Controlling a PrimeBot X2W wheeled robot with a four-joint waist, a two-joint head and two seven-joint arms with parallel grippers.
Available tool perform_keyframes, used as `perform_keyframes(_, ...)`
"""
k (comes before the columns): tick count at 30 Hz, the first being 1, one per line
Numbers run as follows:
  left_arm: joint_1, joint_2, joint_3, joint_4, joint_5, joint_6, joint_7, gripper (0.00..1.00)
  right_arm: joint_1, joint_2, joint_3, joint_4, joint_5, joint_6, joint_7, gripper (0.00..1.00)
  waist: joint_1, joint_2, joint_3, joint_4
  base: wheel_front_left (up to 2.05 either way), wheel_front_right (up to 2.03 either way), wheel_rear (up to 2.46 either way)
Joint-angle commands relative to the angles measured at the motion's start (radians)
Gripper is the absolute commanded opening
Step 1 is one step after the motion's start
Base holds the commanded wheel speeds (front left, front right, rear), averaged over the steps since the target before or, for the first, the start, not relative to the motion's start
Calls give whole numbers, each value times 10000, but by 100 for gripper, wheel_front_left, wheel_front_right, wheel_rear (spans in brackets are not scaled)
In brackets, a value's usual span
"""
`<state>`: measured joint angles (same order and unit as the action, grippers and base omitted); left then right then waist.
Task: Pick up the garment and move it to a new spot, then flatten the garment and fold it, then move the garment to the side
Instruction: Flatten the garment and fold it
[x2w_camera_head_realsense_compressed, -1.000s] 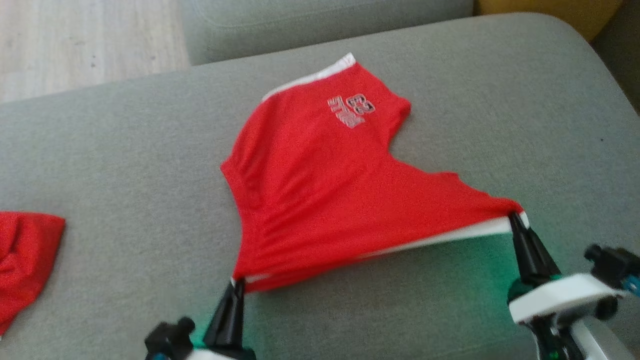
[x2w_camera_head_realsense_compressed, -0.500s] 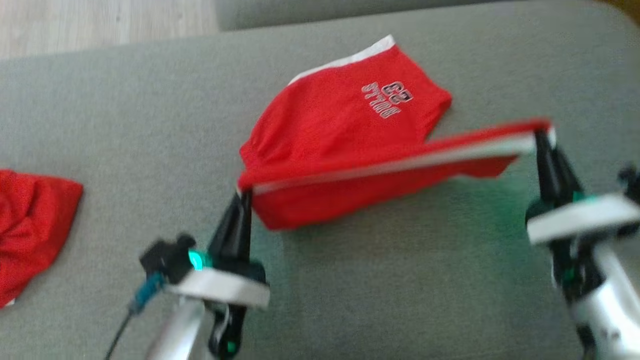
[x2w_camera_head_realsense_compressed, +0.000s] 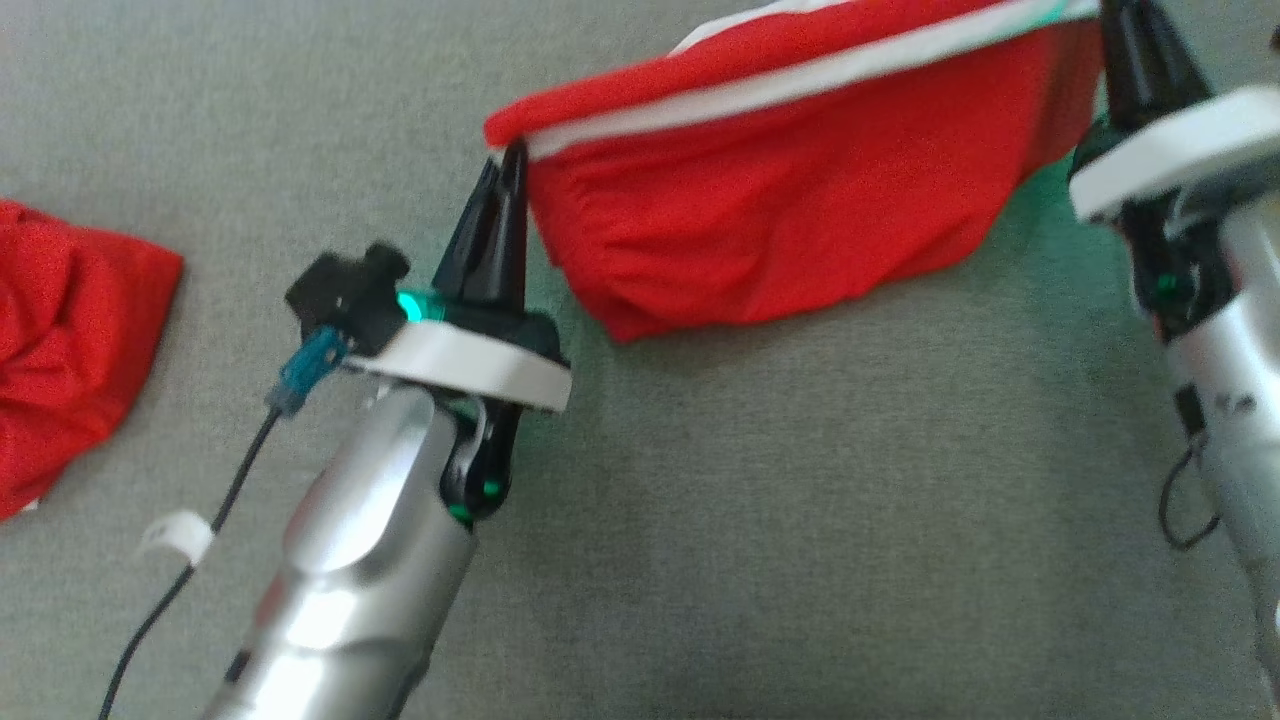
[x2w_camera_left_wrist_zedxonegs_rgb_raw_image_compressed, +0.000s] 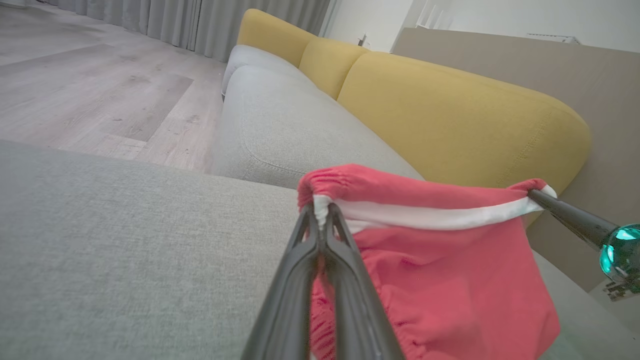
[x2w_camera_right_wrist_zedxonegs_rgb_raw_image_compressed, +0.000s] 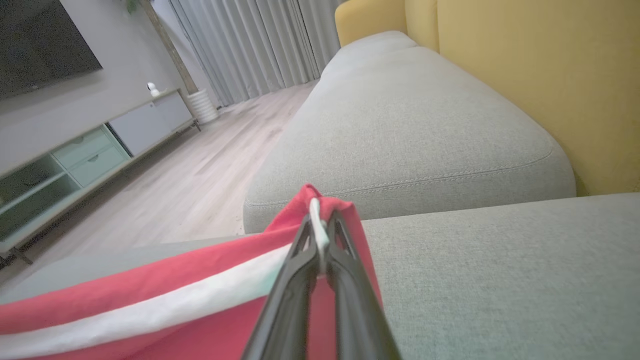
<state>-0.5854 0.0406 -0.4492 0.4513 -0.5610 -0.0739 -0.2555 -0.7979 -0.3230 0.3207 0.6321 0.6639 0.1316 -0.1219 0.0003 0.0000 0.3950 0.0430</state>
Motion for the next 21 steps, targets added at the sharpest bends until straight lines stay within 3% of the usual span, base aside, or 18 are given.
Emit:
perform_keyframes(1,-496,98,126,-143,-139,127,-62,0,-504,-36,202,51,-250,-9,35,0,-3,0,510,332,0,0,0)
perform_keyframes(7,-1321,98,-188,258,-441,410,-62,0,-1826,16,565,1298,-751,-9,-248,0,-3,0,984,519,0,0,0)
perform_keyframes(8,-1388,98,-242,350,-471,462,-62,0,-1986,28,586,1522,-810,-9,-338,39,-3,0,1017,530,0,0,0)
perform_keyframes(9,-1421,98,-274,424,-536,520,-62,0,-2120,54,611,1738,-860,-9,-431,100,-3,0,1039,540,0,0,0)
perform_keyframes(10,-1429,97,-288,474,-587,585,-62,41,-2233,69,618,1948,-908,-9,-546,100,-3,0,1052,549,0,0,0)
perform_keyframes(11,-1402,97,-317,521,-601,640,-62,97,-2318,85,611,2128,-941,-9,-686,100,-3,0,1052,557,0,0,0)
perform_keyframes(21,-128,97,-167,635,53,1065,-63,100,-1601,-530,1613,2827,-1675,-9,-1332,100,-3,0,633,610,0,0,0)
